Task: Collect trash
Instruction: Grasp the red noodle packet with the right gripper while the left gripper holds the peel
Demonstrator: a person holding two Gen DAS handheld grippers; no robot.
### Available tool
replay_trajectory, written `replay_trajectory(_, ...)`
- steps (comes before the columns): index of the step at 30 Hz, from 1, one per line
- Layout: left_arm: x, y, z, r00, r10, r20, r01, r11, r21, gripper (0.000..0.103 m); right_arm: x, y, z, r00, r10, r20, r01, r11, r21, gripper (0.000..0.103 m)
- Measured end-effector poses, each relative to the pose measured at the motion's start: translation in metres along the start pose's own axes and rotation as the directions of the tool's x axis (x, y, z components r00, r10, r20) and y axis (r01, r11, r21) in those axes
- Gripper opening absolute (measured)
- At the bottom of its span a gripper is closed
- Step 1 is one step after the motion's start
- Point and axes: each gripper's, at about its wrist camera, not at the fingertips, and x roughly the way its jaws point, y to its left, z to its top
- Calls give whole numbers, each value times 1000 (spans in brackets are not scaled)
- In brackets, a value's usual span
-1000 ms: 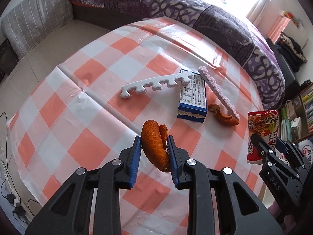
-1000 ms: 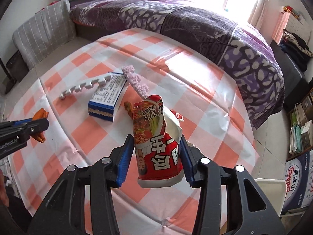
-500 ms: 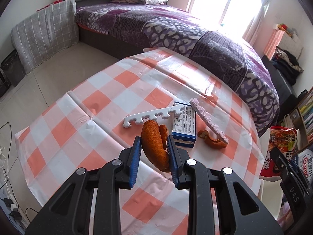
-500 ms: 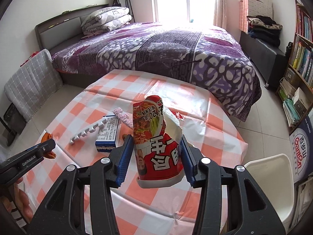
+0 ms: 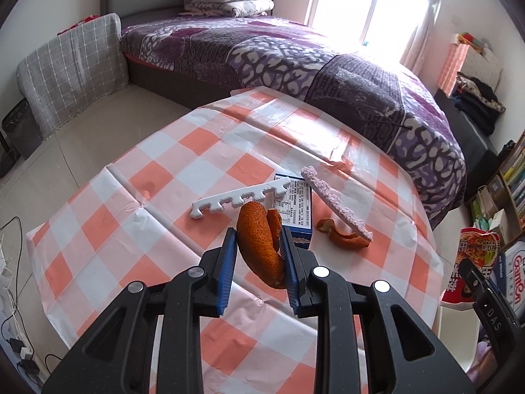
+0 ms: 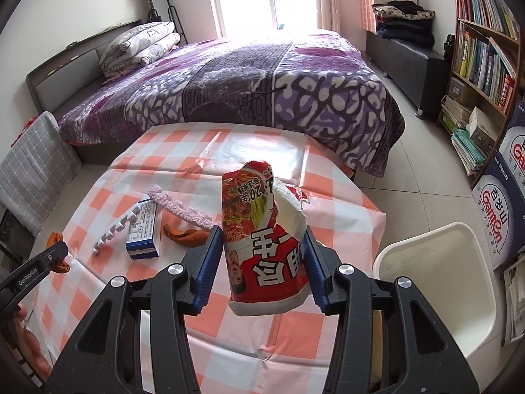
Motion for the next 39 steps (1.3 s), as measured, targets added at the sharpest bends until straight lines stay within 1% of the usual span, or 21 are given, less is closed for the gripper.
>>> replay_trajectory(24,-8,-57,-10,999,-48,-3,48,996,79,27,-14,-59,2,998,-58,-3,58,991,119,47)
replay_trajectory(32,-7,-79,-16,998,-67,-14,68,992,108,27,-20,-87,2,996,-91,-8,91,980,178,47)
replay_trajectory(39,-6,-102,-23,996,-82,-25,85,987,139,27,-26,-117,0,992,-126,-21,127,959,252,48)
